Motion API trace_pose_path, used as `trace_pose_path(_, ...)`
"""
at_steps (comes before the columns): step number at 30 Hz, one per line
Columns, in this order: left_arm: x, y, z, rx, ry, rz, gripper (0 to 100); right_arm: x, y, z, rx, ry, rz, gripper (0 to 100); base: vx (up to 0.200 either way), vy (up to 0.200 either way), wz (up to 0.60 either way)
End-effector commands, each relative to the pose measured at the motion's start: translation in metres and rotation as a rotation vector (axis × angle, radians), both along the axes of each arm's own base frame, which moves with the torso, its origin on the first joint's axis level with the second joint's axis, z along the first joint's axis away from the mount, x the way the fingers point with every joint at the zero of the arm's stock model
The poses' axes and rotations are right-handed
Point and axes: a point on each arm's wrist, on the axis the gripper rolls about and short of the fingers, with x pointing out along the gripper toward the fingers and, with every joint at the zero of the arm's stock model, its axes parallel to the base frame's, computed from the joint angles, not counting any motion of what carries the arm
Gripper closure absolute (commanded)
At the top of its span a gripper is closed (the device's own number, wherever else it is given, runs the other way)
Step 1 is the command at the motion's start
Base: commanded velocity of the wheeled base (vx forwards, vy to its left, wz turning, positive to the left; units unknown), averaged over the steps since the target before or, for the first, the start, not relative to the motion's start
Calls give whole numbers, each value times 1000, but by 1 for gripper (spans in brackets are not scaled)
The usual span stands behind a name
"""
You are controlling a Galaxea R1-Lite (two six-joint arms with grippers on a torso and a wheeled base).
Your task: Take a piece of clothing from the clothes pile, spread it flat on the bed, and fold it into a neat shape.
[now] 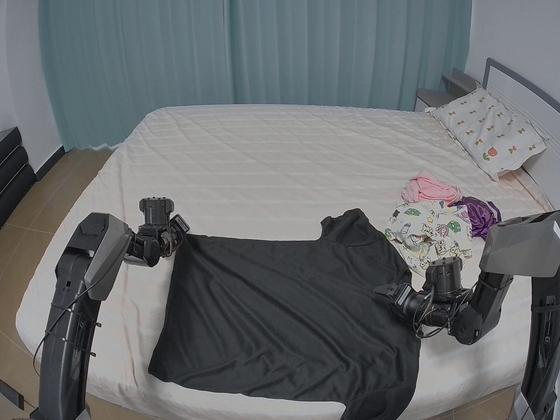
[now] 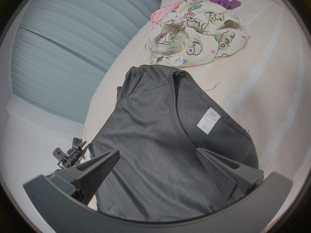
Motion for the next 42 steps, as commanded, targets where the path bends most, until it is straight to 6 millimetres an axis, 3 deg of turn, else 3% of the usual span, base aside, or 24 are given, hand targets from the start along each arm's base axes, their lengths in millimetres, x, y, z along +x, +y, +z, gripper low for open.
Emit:
trace_pose_path(1, -2, 0, 8, -26, -6, 12, 0, 0, -1, 1, 2, -6, -2, 0, 0, 0, 0)
trace_pose_path(6, -25, 7, 55, -157, -20, 12, 0, -3, -2, 3, 4, -16, -3, 0, 0, 0, 0)
trace_pose_path(9, -42, 6, 73, -192, -1, -37, 0, -5, -3, 3, 3, -13, -6, 0, 0, 0, 0)
trace_pose_path(11, -42, 6, 74, -194, -1, -40, 0, -5, -3, 3, 3, -14, -5, 0, 0, 0, 0)
trace_pose_path(12, -57, 6, 84, -211, 19, -50, 0, -6, -4, 5, 5, -19, -8, 0, 0, 0, 0)
trace_pose_path(15, -93, 5, 89, -230, 101, -79, 0, -7, -5, 7, 6, -20, -8, 0, -200, 0, 0)
trace_pose_path(23, -182, 3, 71, -278, 227, -155, 0, -8, -4, 7, 6, -26, -4, 0, -200, 0, 0)
trace_pose_path(29, -223, 5, 45, -275, 259, -152, 0, -9, -3, 6, 5, -25, -2, 0, -200, 0, 0)
trace_pose_path(32, -230, 5, 40, -272, 262, -150, 0, -9, -3, 6, 6, -25, -1, 0, -200, 0, 0)
trace_pose_path(34, -239, 6, 25, -268, 299, -141, 0, -9, -3, 7, 7, -26, -3, 0, -100, 0, 0)
trace_pose_path(42, -242, 2, 9, -225, 326, -142, 0, -9, -3, 7, 8, -26, -4, 0, 0, 0, 0)
